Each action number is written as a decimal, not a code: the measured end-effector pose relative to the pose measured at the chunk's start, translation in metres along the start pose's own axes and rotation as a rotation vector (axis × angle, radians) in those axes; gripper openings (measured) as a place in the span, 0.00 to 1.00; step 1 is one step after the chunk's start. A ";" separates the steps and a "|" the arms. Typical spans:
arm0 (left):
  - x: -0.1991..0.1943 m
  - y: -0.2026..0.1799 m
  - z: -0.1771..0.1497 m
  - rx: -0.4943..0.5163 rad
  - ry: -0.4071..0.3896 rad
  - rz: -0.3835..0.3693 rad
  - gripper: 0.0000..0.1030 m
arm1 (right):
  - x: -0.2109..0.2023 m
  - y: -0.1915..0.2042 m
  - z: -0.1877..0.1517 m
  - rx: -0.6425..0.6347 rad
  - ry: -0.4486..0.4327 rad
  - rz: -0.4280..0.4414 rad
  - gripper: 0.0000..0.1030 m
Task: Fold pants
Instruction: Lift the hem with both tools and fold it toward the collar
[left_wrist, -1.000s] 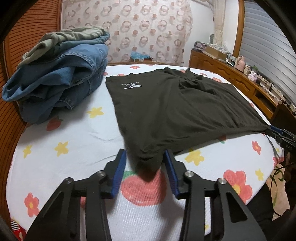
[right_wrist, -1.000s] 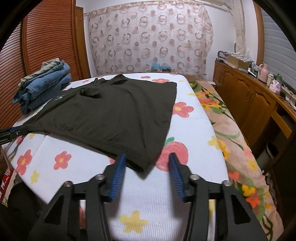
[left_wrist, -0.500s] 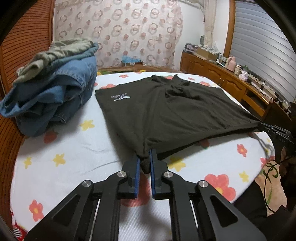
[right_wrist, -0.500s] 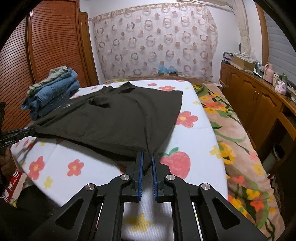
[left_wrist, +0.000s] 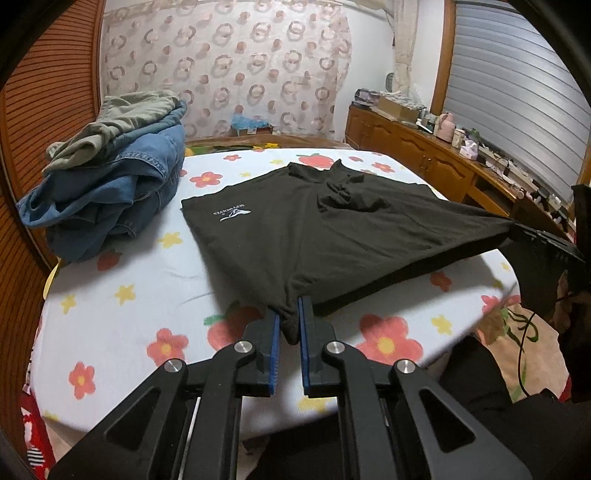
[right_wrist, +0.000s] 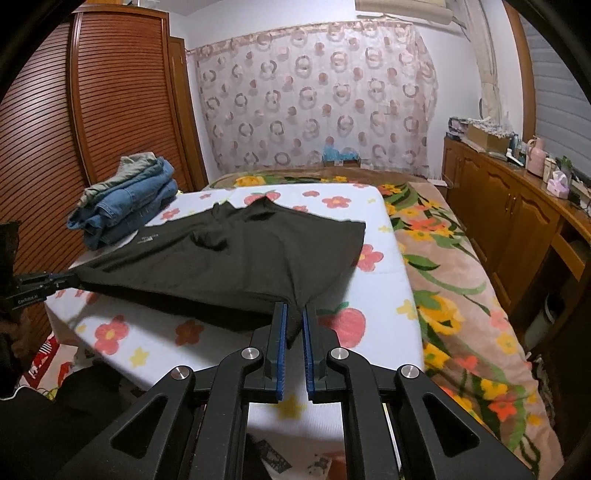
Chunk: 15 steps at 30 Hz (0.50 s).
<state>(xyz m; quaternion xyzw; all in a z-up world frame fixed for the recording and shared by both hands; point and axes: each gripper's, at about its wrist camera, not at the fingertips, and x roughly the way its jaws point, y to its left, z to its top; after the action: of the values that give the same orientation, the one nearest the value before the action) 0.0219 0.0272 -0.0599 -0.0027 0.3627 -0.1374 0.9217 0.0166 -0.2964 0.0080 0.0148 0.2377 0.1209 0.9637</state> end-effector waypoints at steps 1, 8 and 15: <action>-0.003 -0.002 -0.001 0.003 -0.001 0.008 0.10 | -0.003 0.001 0.000 -0.002 -0.004 0.001 0.07; -0.009 -0.010 -0.004 0.012 -0.002 0.019 0.10 | -0.003 0.005 -0.001 -0.005 -0.014 0.004 0.07; -0.002 0.000 -0.002 -0.009 0.023 0.050 0.25 | 0.012 0.010 0.004 -0.012 -0.007 0.017 0.07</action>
<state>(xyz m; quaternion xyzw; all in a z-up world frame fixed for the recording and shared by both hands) 0.0190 0.0278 -0.0602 0.0040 0.3741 -0.1128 0.9205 0.0265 -0.2840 0.0073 0.0116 0.2337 0.1305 0.9634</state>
